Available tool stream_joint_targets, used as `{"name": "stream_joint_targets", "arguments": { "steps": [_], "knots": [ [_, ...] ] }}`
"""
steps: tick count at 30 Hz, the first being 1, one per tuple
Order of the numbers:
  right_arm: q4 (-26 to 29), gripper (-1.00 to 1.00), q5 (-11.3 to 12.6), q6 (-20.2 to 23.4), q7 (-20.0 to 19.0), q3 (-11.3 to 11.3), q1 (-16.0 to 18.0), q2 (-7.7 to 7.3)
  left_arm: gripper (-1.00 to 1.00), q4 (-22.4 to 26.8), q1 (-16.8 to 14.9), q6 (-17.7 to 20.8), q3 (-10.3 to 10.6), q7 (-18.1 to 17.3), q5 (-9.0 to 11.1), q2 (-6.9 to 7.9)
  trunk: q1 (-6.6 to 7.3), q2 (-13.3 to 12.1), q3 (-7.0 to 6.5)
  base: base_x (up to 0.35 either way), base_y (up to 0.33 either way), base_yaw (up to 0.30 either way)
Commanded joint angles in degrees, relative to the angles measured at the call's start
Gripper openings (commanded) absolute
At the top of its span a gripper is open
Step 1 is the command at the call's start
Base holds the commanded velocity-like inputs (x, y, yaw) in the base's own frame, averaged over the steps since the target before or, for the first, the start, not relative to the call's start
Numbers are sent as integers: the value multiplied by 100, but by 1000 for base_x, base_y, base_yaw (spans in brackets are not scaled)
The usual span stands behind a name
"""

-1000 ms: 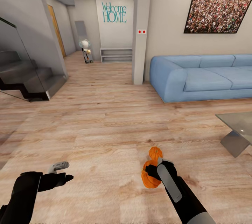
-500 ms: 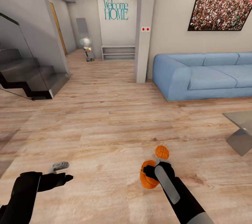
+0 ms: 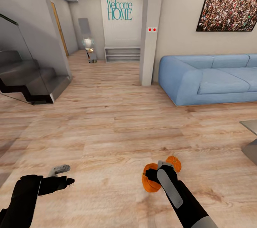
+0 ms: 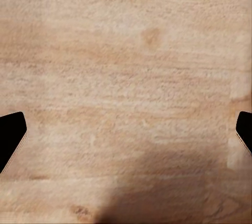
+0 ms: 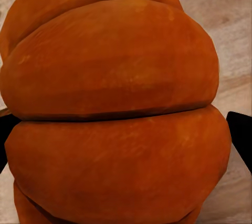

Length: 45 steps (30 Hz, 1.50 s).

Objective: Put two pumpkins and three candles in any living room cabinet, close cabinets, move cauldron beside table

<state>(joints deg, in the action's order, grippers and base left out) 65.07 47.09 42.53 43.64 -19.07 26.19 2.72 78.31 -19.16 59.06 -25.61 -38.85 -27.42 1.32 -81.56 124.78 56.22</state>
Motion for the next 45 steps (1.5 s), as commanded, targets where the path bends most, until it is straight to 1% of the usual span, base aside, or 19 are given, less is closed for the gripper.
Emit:
{"name": "stream_joint_targets", "arguments": {
  "steps": [1,22,41,45],
  "knots": [
    [2,-100,1,-8,-10,0,1,0,100,0,0,0,0,0,0,3,0,0,0,326,8,0],
    [-3,-100,2,-8,-13,-9,1,0,100,3,0,0,-8,-17,0,17,0,0,0,329,3,0],
    [-3,-100,2,-16,-21,-9,1,0,100,3,0,0,-9,-17,0,17,0,0,0,329,82,0],
    [-3,-100,16,-16,-22,-3,1,0,100,6,0,-4,-11,-18,0,17,0,0,0,324,109,-131]
  ]
}}
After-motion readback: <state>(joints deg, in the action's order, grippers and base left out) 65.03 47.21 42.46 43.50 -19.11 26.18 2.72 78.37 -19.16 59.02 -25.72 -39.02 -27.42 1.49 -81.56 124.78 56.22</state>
